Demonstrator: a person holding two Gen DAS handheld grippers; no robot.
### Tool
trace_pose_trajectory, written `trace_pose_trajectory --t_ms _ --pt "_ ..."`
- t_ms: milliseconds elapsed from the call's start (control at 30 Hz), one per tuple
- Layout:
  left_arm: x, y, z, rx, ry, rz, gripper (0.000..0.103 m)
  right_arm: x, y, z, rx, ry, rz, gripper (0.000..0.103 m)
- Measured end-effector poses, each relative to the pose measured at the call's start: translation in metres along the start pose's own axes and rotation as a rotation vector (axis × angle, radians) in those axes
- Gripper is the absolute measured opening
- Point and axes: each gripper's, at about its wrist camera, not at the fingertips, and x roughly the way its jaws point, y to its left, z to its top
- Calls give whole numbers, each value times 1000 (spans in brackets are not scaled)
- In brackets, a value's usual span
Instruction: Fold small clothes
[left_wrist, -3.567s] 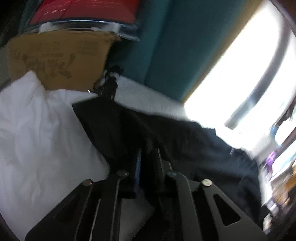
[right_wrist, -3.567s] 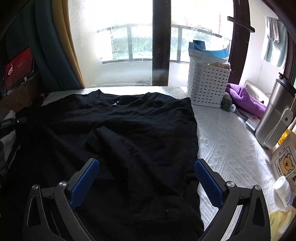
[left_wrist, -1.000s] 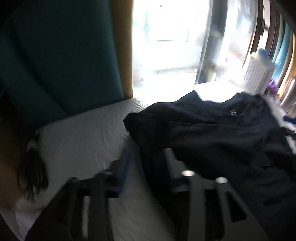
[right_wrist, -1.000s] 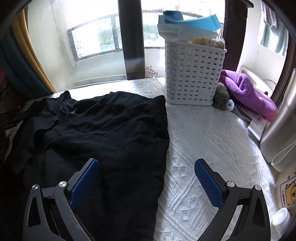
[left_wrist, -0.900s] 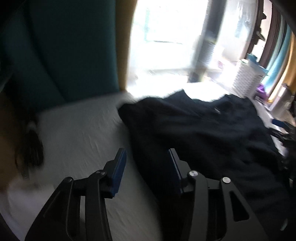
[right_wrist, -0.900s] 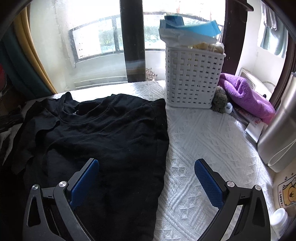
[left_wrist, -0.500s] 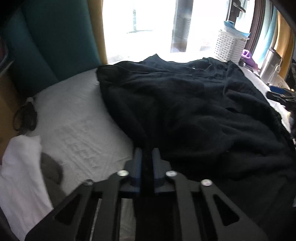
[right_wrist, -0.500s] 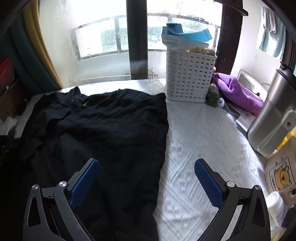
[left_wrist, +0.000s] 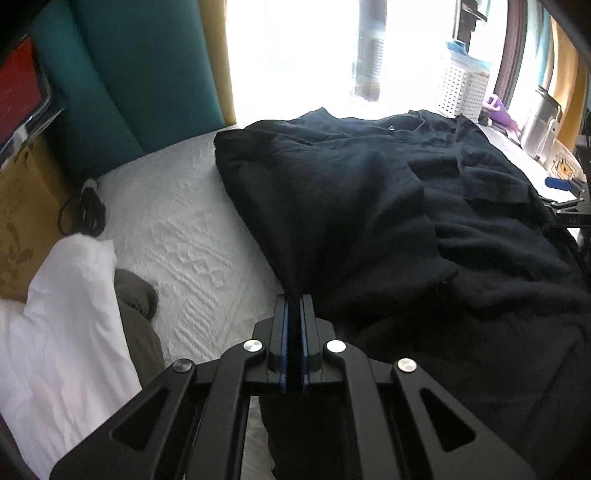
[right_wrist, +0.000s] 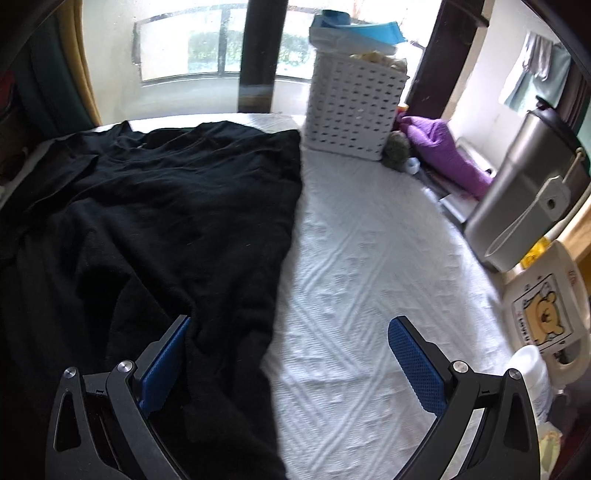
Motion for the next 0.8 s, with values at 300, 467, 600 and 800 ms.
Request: trace_pose_trajectory --t_ms 300,467,600,800 --pt "-45 -4 -20 -61 -97 -10 51 -41 -2 -11 -8 -72 11 103" --pt "-69 -14 -48 -95 -104 -30 51 -73 -12 -33 20 -88 24 103" --pt "-85 -24 -74 -107 -100 -50 51 -98 -15 -54 20 -97 29 103" --pt "-105 -37 -104 -125 -102 -67 53 -121 -17 -87 35 -100 36 103"
